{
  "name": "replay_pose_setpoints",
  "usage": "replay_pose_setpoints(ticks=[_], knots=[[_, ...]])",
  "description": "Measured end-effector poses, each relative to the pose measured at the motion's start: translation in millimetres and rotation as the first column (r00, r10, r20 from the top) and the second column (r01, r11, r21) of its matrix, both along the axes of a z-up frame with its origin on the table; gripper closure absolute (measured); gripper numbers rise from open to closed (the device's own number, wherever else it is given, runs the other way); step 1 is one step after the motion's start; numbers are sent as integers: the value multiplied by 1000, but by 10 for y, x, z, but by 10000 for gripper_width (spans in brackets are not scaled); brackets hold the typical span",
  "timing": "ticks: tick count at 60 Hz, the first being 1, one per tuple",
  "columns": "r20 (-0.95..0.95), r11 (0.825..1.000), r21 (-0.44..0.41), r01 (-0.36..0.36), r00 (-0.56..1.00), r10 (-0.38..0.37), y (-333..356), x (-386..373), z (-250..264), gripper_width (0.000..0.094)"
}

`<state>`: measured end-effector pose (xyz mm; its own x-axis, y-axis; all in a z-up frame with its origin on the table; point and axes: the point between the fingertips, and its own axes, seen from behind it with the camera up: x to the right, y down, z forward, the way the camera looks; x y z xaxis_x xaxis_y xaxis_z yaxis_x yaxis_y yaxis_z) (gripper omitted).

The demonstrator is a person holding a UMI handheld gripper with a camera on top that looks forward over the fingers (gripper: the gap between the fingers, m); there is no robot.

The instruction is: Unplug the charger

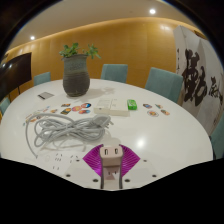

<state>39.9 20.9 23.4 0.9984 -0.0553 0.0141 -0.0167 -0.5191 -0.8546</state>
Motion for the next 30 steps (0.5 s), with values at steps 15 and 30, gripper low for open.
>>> replay_pose_setpoints(ticks=[15,30], knots=[[12,958,285,6,1000,-10,206,30,1539,766],[-22,883,460,93,995,-93,398,935,2914,762]])
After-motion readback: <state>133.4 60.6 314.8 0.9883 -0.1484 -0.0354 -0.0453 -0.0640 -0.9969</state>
